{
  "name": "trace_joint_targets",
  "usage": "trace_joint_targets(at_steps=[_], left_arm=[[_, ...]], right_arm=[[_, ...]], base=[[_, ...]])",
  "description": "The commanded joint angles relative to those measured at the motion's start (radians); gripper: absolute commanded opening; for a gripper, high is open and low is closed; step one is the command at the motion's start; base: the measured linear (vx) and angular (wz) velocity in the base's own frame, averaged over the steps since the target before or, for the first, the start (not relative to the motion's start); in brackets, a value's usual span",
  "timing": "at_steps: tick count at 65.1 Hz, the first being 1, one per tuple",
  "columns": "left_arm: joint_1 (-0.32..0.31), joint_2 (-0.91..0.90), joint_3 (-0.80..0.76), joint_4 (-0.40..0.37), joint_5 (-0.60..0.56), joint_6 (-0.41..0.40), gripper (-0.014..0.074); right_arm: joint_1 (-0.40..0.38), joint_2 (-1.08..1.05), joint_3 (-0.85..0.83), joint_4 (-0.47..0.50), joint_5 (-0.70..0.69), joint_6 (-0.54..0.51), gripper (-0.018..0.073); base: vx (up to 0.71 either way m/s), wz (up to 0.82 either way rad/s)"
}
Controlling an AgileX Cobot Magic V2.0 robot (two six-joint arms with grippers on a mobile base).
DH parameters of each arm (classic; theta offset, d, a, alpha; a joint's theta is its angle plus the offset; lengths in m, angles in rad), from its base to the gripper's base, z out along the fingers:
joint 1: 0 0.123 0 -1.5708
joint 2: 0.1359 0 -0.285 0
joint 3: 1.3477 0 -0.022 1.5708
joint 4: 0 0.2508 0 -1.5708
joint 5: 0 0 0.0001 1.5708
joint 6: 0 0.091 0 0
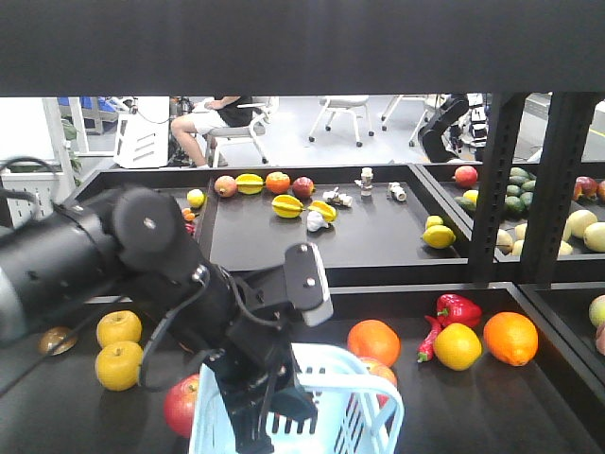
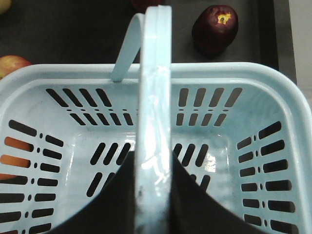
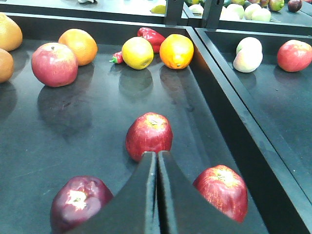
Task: Pick three apples into basket with both arms
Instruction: 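Lower the basket with the left gripper onto the stand among the apples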
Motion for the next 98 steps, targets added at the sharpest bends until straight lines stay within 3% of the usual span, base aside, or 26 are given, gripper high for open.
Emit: trace_joint_targets(at_steps=[1, 18, 40, 51, 67, 87, 98], left_arm=[[-0.005, -0.027, -0.024, -0.053, -0.043, 0.009, -0.0008], [-0.005, 0.026, -0.027, -0.108, -0.094, 0.026, -0.0008], [-0.005, 0.1, -0.029, -0.1, -0.067, 0.038, 0.0], [-0.005, 0.125, -0.033, -0.094, -0.071, 0.038, 0.0048], [-0.005, 0.139, -0.033, -0.067, -0.062, 0.038, 0.019], [-0.005, 0.133, -0.039, -0.042, -0.008, 0.005, 0.0498], [-0.005, 0.119, -0.069, -0.043, 0.015, -0.002, 0.0567]], right_arm=[[-0.001, 0.003, -0.003, -0.007, -0.07, 0.0, -0.0005], [-0.001, 0.003, -0.003, -0.007, -0.07, 0.0, -0.0005], [-0.001, 0.003, -0.003, -0.007, -0.07, 0.0, -0.0005], [-0.001, 0.003, -0.003, -0.007, -0.07, 0.0, -0.0005], [-0.001, 0.003, -0.003, -0.007, -0.07, 0.0, -0.0005], [-0.001, 0.003, -0.003, -0.007, -0.071, 0.0, -0.0005], [-0.001, 0.003, -0.003, -0.007, -0.071, 0.0, -0.0005]], base=[[0.0, 0.0], [0.0, 0.0], [0.0, 0.0], [0.0, 0.0], [0.0, 0.0], [0.0, 0.0], [0.0, 0.0]])
